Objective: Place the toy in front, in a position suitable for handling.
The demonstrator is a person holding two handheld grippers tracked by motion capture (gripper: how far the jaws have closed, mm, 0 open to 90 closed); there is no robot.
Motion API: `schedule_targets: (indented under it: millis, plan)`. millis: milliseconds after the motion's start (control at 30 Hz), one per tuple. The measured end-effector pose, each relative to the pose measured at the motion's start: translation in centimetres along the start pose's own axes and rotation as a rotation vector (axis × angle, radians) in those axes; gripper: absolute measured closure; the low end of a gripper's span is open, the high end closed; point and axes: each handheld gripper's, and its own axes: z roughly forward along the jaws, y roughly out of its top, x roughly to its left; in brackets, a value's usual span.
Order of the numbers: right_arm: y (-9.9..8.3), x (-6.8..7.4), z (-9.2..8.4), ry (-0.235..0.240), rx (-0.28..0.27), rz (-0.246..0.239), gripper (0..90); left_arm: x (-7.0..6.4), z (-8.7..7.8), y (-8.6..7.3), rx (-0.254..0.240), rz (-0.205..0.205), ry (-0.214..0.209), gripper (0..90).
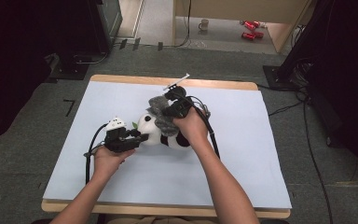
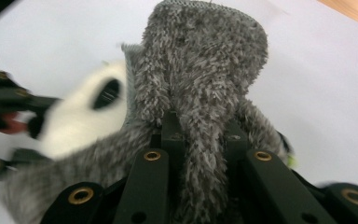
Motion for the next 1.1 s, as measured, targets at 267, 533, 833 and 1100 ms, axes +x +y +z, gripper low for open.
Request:
schedule_targets:
  millis: [267,533,833,1100]
  plan:
    - [-0.5,-1.2,-0.7,-0.002,-0.024,0.039,78.0,0.0,0.0,-0.1,0.000,0.007,0.004,54.9]
    - [1.3,2.3,-1.9,0.056,-0.087,-0.036,78.0,-0.1,0.0,-0.1,-0.003,0.004,0.011,54.8]
    - [2.0,6.4,0.2,0.123,-0.052,-0.092,78.0,-0.1,-0.1,0.0,-0.004,-0.004,0.016,54.7]
    - [0.9,6.5,2.0,0.098,-0.011,-0.124,77.7,-0.2,0.0,0.0,0.006,-0.006,0.019,54.5]
